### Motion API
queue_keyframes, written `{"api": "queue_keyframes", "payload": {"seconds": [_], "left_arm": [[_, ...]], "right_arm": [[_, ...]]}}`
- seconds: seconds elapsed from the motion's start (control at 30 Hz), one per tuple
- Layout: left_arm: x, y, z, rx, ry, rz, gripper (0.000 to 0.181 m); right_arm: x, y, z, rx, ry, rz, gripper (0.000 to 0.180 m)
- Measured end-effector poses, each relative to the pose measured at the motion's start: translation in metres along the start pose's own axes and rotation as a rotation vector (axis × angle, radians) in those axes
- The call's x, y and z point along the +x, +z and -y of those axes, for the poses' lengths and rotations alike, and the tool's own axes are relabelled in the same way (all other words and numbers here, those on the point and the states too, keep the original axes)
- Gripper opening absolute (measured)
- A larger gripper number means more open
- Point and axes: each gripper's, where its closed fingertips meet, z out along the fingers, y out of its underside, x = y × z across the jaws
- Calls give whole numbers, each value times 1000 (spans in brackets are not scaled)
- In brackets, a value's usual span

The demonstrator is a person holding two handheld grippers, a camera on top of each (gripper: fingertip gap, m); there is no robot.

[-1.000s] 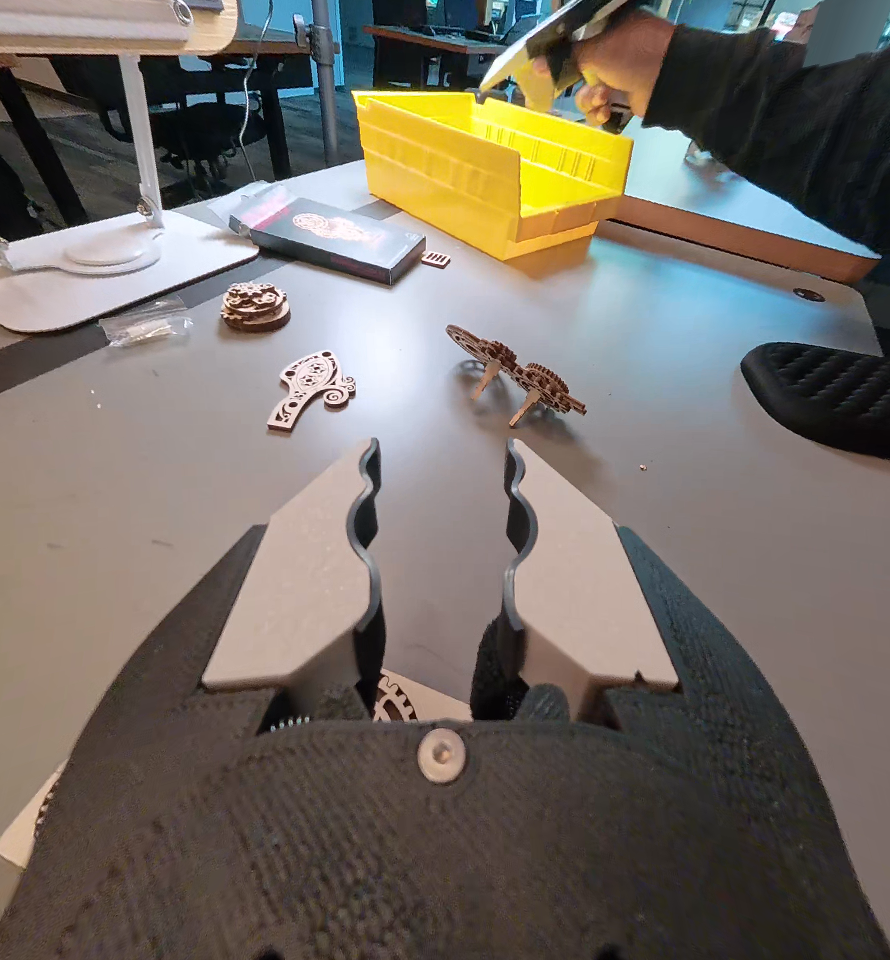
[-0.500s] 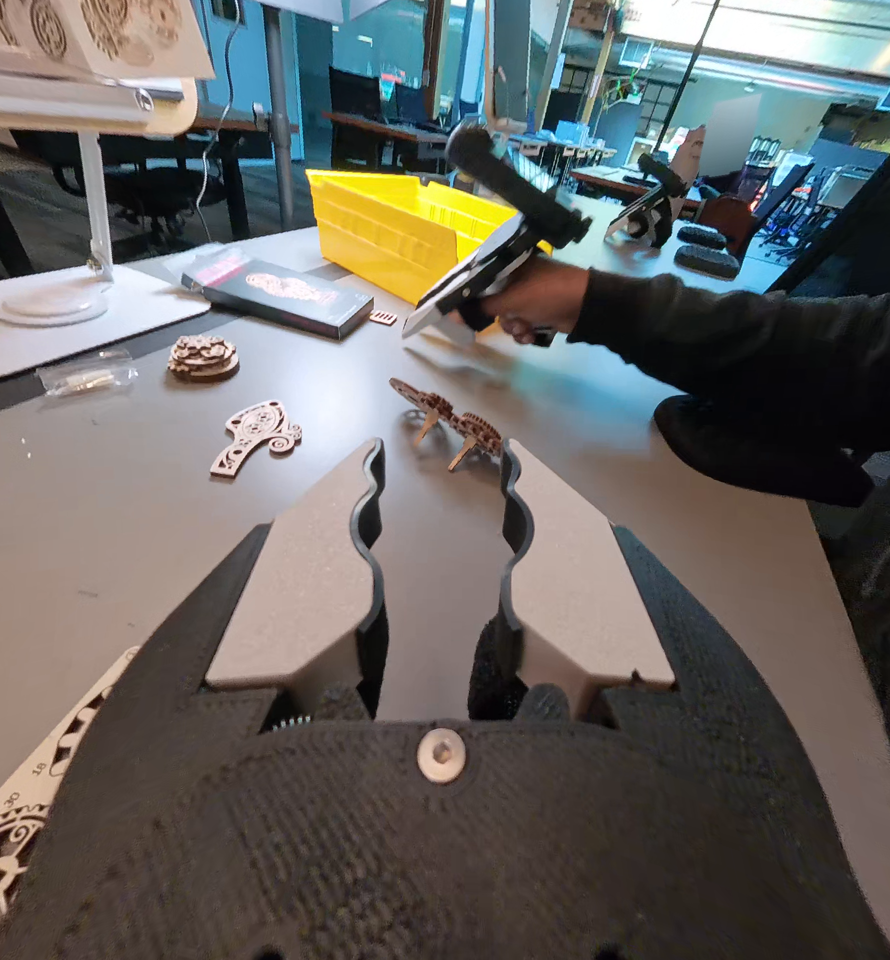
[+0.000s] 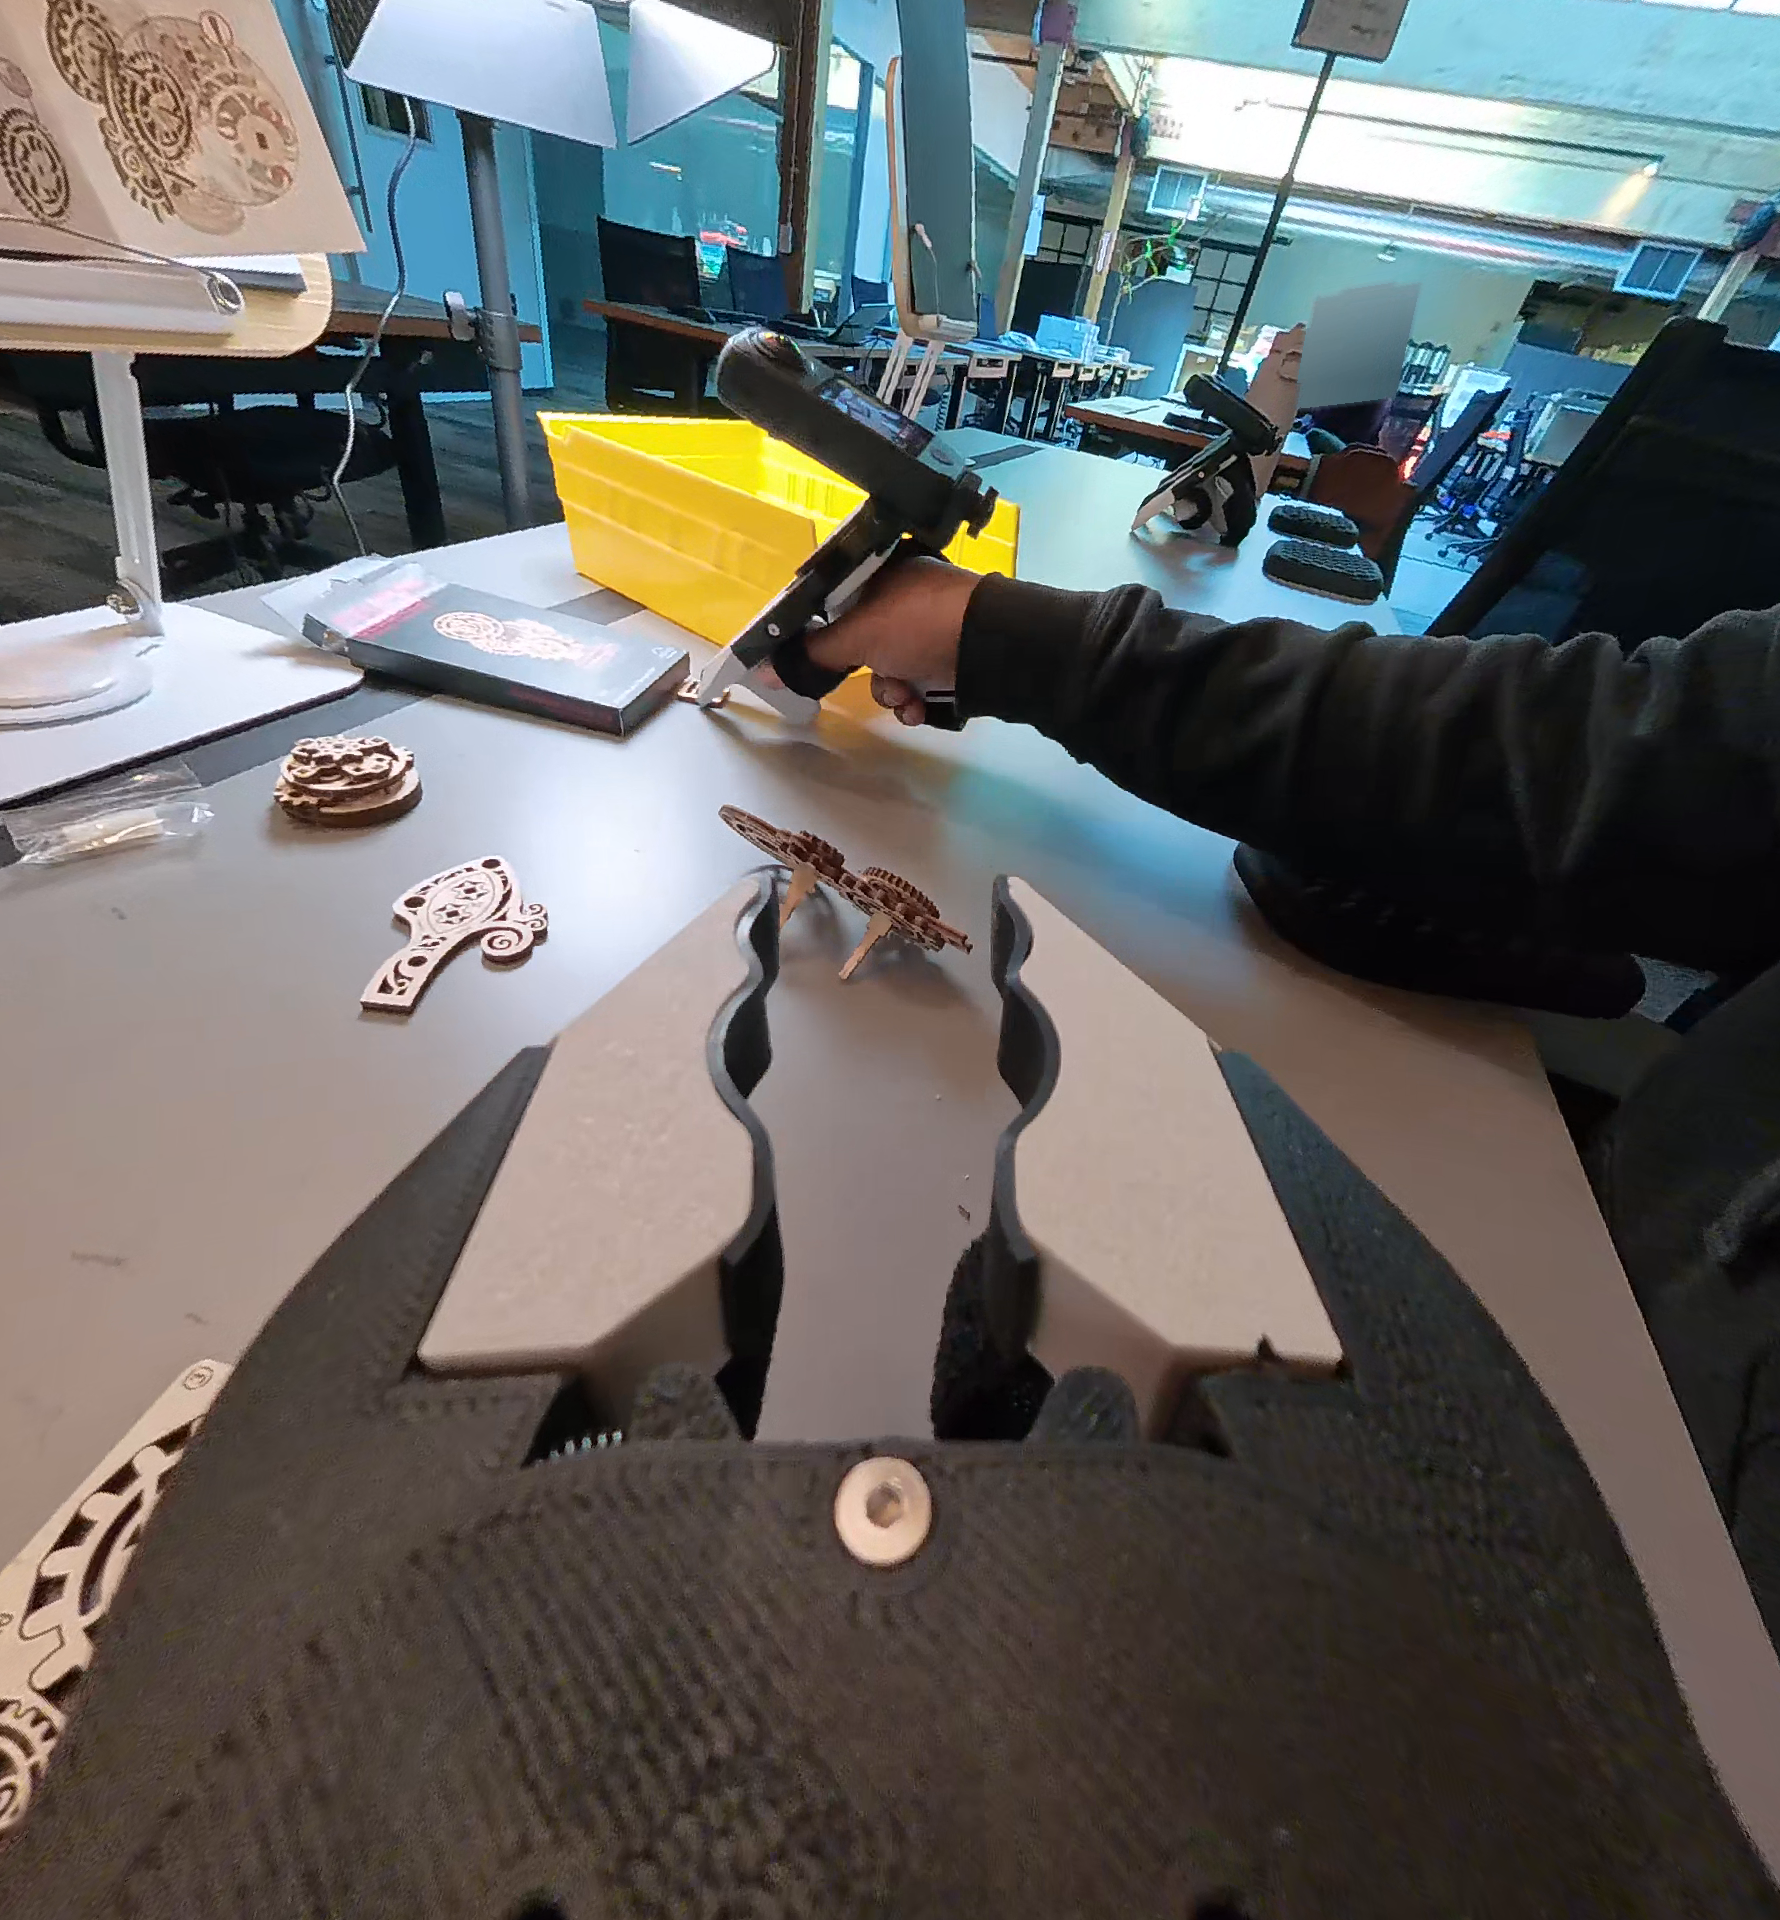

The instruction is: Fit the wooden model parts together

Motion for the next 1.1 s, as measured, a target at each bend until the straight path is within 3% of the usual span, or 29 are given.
{"api": "queue_keyframes", "payload": {"seconds": [0.07,0.23,0.37,0.43,0.47,0.7,0.9,0.97,1.1], "left_arm": [[0,-1,0,1,4,2,38],[-5,-1,-2,-2,5,17,37],[-7,4,-7,-22,-10,8,37],[-6,6,-10,-35,-4,4,37],[-5,7,-11,-41,1,4,37],[-6,4,-12,-44,20,23,36],[-7,5,-16,-55,15,11,35],[-6,6,-17,-61,16,6,35],[-5,6,-19,-65,14,-4,34]], "right_arm": [[-9,-8,-5,-5,-31,57,0],[-13,-73,9,193,-12,188,0],[26,-114,24,247,-36,154,0],[15,-111,10,137,-65,259,6],[6,-104,0,79,-83,291,19],[-21,-42,-30,-55,-99,325,45],[-23,-28,-29,-104,-162,323,37],[-26,-30,-31,-116,-203,348,26],[-35,-46,-44,-158,-287,412,25]]}}
